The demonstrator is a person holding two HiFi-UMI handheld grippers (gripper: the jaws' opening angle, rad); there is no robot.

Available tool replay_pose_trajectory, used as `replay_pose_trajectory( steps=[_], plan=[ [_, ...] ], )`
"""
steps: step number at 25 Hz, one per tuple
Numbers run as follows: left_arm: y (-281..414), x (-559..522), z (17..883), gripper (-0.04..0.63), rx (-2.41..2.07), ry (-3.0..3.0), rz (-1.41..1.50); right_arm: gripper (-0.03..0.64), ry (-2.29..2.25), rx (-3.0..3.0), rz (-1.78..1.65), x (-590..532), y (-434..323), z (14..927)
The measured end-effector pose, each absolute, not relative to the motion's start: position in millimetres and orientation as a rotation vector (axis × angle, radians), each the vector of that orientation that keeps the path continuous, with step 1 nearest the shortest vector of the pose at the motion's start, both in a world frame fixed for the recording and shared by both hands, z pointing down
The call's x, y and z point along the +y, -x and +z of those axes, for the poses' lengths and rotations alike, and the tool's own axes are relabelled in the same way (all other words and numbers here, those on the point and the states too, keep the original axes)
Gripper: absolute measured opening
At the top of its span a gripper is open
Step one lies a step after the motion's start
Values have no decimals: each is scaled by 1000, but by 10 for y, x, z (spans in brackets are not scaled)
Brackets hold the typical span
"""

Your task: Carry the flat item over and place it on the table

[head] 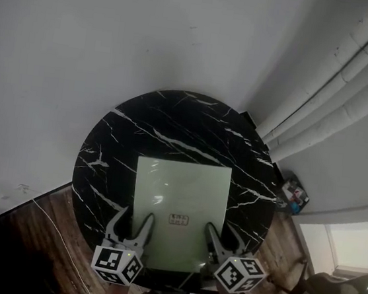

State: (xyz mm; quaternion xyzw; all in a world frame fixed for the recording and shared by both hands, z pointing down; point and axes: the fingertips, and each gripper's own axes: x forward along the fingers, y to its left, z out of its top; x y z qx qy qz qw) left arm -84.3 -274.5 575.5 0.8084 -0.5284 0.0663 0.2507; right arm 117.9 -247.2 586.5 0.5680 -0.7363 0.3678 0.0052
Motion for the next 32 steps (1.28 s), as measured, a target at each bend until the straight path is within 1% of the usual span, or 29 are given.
replay_pose_trajectory(
  steps=[18,32],
  plan=[
    [866,-3015,6420,258,-1427,-2058,284,196,-1654,-2194,1219,-2792,-1146,6483],
    [846,-3137,6658,256,-1417,-1983,328,196,-1599,-2130,1256,-2944,-1167,6714]
  ],
)
